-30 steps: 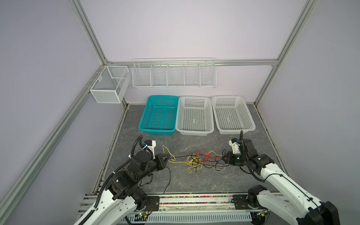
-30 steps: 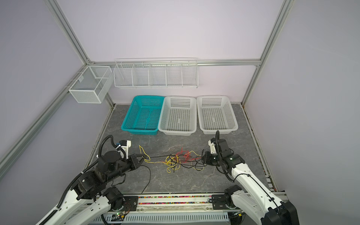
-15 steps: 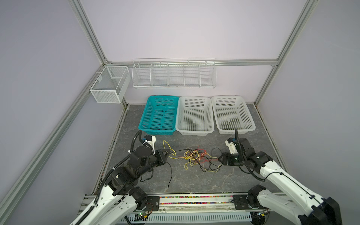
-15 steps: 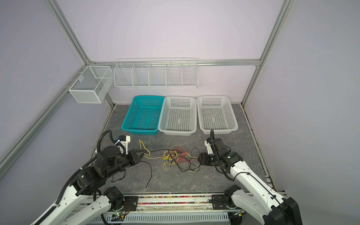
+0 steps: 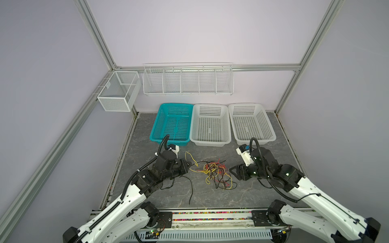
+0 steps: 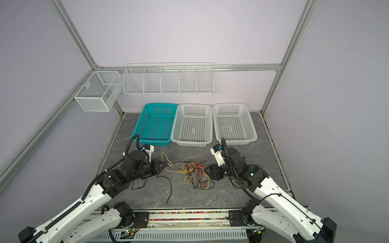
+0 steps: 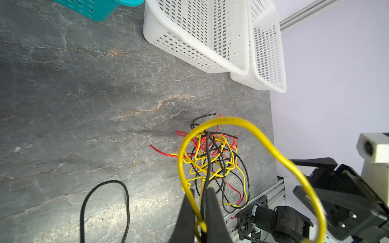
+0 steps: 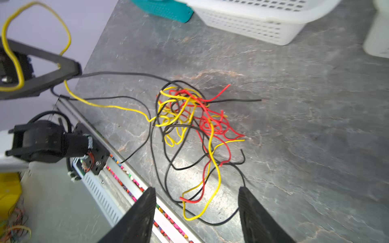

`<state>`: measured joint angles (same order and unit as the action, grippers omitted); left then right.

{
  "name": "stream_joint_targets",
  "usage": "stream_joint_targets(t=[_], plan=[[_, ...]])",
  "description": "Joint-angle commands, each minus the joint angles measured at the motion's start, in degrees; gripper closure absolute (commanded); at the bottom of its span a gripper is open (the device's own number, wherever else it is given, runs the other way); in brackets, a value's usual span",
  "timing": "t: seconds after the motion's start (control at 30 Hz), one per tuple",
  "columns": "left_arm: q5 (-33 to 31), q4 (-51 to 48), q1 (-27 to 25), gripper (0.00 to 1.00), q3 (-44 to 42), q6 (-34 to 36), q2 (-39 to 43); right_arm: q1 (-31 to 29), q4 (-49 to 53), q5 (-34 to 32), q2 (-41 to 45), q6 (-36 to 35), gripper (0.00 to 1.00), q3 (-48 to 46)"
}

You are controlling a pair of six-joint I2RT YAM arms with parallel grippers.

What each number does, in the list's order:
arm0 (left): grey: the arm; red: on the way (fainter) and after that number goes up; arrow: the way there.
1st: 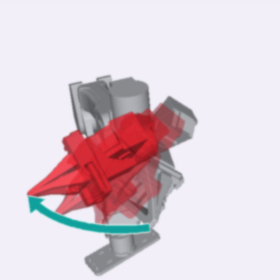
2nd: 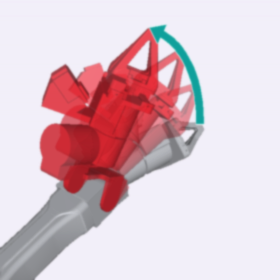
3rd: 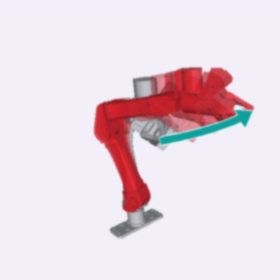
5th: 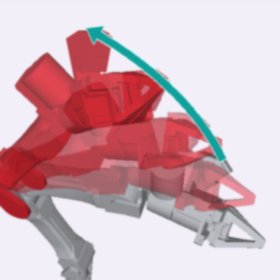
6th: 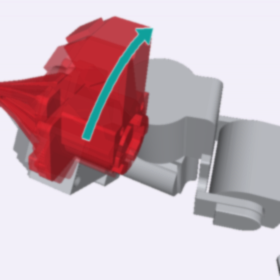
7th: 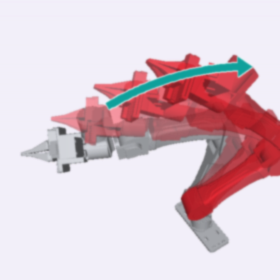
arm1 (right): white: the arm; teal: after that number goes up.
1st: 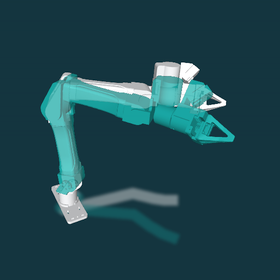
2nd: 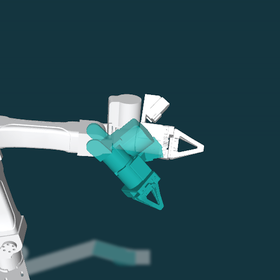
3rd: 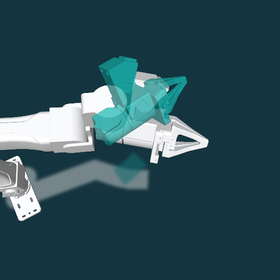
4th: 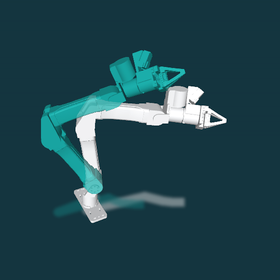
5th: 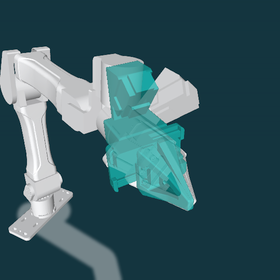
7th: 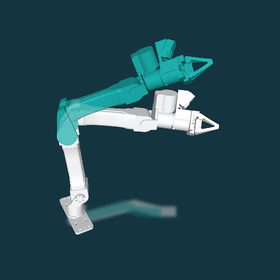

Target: Untangle the cables

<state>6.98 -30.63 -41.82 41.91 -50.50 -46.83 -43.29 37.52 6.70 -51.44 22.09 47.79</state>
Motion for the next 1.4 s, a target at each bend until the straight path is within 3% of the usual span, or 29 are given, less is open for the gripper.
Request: stream_joint_targets(t=[0.0,0.23,0.37,0.57,0.7,1.0,1.3,1.37], plan=[[0.8,2.4,0.3,1.00,-0.7,-0.2,0.2,-2.9,-4.6,0.6,-4.8,-2.0,0.39,1.2],[0.8,3.5,0.3,1.00,-3.1,-1.4,1.5,-8.0,-6.6,-3.5,-15.4,0.9,0.43,2.2],[0.5,3.0,0.3,1.00,-3.4,-1.1,1.9,-12.2,-7.2,-11.6,-15.6,0.1,0.44,5.2],[0.4,3.4,0.3,1.00,-4.0,-1.3,2.3,-18.7,-8.4,-15.1,-15.9,6.0,0.49,8.1],[0.3,3.6,0.3,1.00,-4.1,-1.3,2.5,-18.8,-12.1,-12.8,-20.7,8.7,0.52,5.3],[0.3,2.5,0.3,1.00,-4.6,-1.1,4.5,-18.8,-14.0,-16.8,-27.4,9.2,0.67,4.2],[-0.1,1.8,0.3,1.00,-5.7,-1.2,6.4,-18.7,-16.2,-16.7,-31.0,8.4,0.78,3.4],[-0.3,1.5,0.3,1.00,-5.7,-0.9,6.4,-18.7,-16.2,-16.9,-30.7,8.3,0.92,3.4]])
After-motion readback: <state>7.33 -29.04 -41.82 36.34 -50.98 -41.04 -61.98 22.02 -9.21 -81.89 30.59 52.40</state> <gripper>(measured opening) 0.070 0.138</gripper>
